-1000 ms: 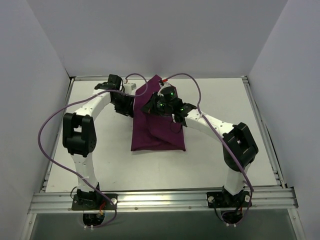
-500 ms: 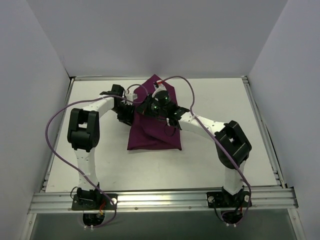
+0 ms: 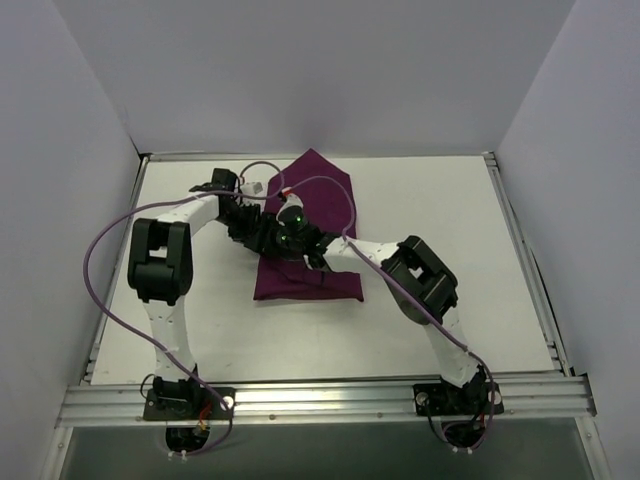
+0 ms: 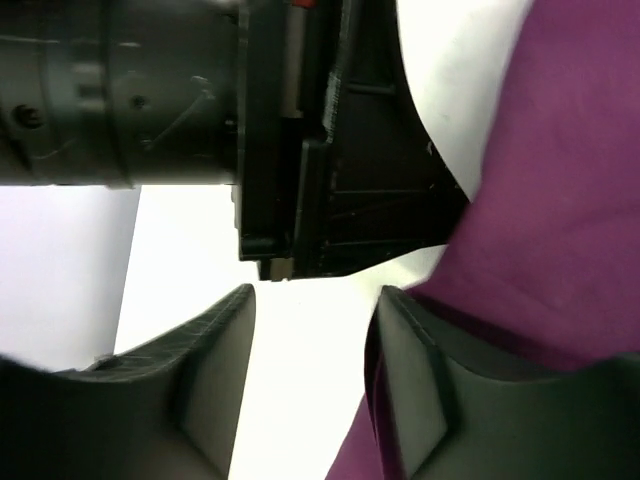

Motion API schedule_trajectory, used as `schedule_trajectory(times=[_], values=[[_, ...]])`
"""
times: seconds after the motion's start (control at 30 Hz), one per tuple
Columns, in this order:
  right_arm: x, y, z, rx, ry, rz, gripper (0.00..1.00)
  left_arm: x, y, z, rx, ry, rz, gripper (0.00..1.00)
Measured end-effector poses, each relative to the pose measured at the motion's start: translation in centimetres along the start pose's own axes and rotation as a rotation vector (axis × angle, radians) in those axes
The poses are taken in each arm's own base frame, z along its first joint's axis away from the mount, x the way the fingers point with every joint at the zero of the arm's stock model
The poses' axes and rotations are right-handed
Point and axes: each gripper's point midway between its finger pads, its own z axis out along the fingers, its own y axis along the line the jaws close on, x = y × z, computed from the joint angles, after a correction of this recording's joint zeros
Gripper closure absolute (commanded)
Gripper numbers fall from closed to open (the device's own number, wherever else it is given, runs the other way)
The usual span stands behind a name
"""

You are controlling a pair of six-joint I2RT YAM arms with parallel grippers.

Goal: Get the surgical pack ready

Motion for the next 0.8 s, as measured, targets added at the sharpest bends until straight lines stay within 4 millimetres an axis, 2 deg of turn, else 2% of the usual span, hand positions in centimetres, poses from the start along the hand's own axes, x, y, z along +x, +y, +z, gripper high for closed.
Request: schedule_trajectory(times=[0.13, 0.27, 0.37, 0.47, 0.53, 0.63, 0.7, 0.8], values=[[-0.8, 1.2, -0.1, 0.005, 0.013, -0.067, 0.42, -0.4, 1.1, -0.8, -0.032, -0.019, -0.007, 0.58], [-2.7, 3.2, -0.6, 0.001, 0.009, -0.147, 0.39, -1.6, 2.9, -2.4, -0.076, -0.044, -0.018, 0.47], [-4.9, 4.6, -2.8, -0.006, -0.005, -0.182, 0.39, -3.2, 4.6, -4.6, -0.105, -0.086, -0.021, 0.41], [-8.3, 5.1, -6.2, -0.024, -0.037, -0.183, 0.4, -4.5, 5.0, -7.1, -0.109, -0.119, 0.016, 0.2], [-11.5, 3.7, -8.8, -0.003, -0.075, -0.179, 0.39, -4.8, 3.9, -8.6, -0.087, -0.114, 0.053, 0.19], [-16.2, -0.7, -11.9, 0.067, -0.128, -0.161, 0.38, -4.6, 0.6, -9.1, -0.033, -0.081, 0.138, 0.19], [-17.9, -5.1, -13.2, 0.141, -0.131, -0.133, 0.39, -3.1, -1.2, -8.4, 0.002, -0.027, 0.171, 0.19], [-18.1, -13.1, -14.5, 0.275, -0.079, -0.051, 0.43, -0.3, -2.6, -7.4, 0.03, 0.075, 0.197, 0.19]])
